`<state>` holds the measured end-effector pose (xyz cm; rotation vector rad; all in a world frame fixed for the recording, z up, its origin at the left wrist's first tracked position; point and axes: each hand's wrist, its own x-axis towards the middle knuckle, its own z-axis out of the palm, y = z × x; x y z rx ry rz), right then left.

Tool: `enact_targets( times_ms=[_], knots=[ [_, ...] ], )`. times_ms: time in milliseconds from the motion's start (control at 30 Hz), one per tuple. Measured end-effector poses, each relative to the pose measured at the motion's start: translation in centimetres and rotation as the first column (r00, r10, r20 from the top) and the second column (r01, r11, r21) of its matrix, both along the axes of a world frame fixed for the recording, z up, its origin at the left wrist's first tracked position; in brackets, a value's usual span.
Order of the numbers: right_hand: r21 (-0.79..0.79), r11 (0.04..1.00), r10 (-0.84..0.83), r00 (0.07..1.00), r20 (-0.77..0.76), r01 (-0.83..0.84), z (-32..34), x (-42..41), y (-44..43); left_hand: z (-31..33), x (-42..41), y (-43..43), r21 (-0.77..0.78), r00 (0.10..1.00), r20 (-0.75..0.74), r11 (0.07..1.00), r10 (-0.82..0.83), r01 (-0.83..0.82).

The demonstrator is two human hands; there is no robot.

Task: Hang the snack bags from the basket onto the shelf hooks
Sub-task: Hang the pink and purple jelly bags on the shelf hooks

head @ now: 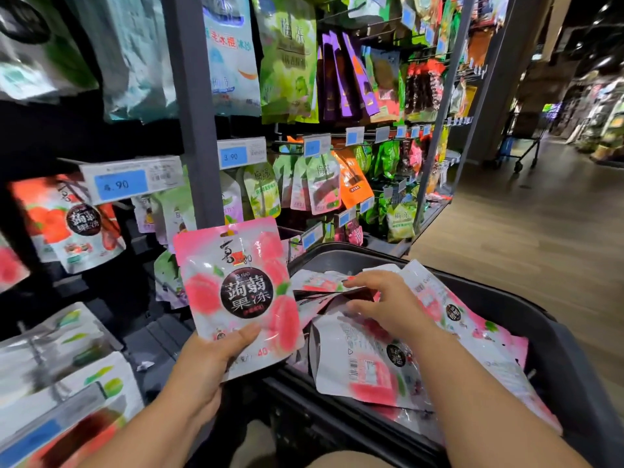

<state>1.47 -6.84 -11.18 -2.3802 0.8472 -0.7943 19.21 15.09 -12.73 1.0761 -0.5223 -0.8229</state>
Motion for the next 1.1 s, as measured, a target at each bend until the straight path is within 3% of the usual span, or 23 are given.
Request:
enact_targets(
  times_ms=[200, 433, 667, 833, 1100],
  knots=[
    [-0.138, 0.989, 0.062, 0.998, 0.008, -0.060, -0.7, 2.2, 0.3, 0.2, -0.1, 0.6, 0.041, 0.999, 0.015, 0.998, 0.049, -0.050],
    [-0.247, 0.969, -0.018, 0.999, -0.041, 0.008, -0.9, 2.6, 0.7, 0.1, 0.0, 0.9, 0.052, 0.997, 0.029, 0.996, 0.068, -0.070],
    [-0.136, 0.991, 0.033, 0.985, 0.170, -0.010, 0.4, 2.5, 1.1, 0.5, 0.5, 1.2, 0.016, 0.993, 0.049, 0.994, 0.107, -0.108],
    [0.164, 0.986, -0.045, 0.892, 0.451, -0.033, 3.0, 2.2, 2.9, 0.6, 1.0, 1.3, 0.000, 0.987, 0.066, 0.989, 0.145, -0.146],
    [0.047, 0.997, -0.078, 0.760, 0.645, 0.063, 6.9, 1.1, 3.6, 0.5, 1.2, 1.2, -0.001, 0.984, 0.105, 0.990, 0.142, -0.143]
  ],
)
